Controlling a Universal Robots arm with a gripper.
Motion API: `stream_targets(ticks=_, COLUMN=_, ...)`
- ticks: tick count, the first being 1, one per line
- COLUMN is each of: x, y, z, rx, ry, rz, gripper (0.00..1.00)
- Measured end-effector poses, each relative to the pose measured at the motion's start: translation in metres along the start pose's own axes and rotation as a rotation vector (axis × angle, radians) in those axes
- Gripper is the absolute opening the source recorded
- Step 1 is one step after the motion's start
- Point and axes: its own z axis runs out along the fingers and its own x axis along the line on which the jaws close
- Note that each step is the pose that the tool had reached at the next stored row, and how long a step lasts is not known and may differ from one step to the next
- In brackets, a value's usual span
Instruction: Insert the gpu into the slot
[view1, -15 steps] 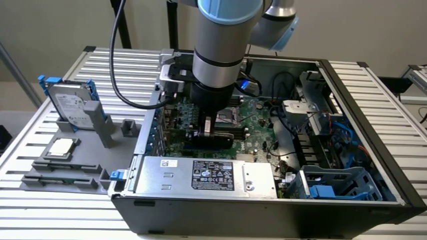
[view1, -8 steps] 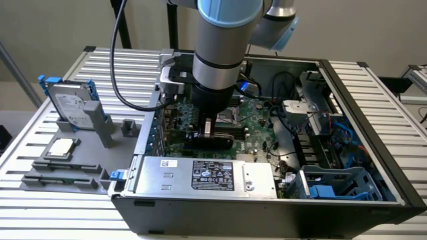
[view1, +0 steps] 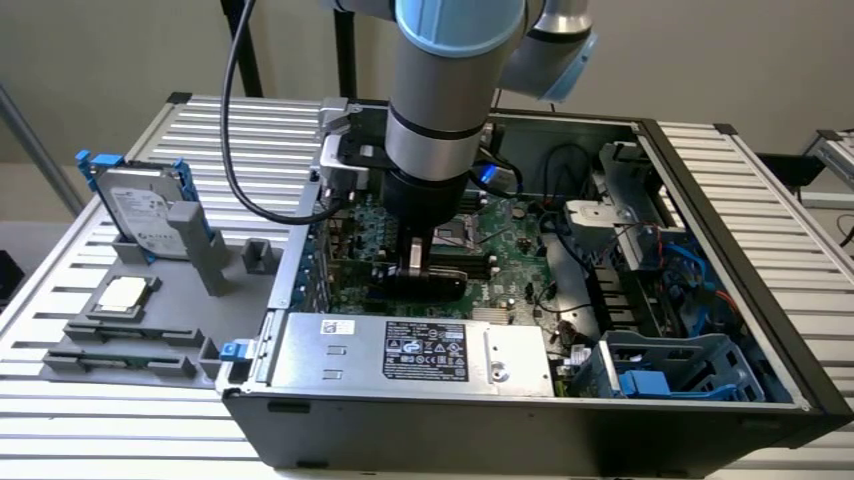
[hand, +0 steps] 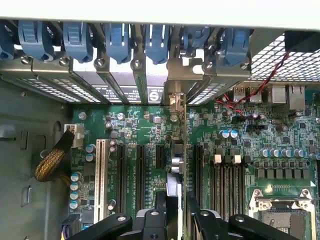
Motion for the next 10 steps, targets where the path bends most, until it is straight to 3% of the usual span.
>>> stream_targets(ticks=3, x=0.000, y=0.0004, z=-0.0020, rx=0.0004, ry=-0.0009, rz=0.000, gripper=0.27)
stream_targets(ticks=4, x=0.000, y=0.0005, z=-0.0047, rx=0.0000, ry=-0.0001, rz=0.000, gripper=0.33)
stream_targets(ticks=10, x=-0.002, y=0.0022, z=-0.0283, rx=0.0000, ry=-0.0001, rz=0.000, gripper=0.33)
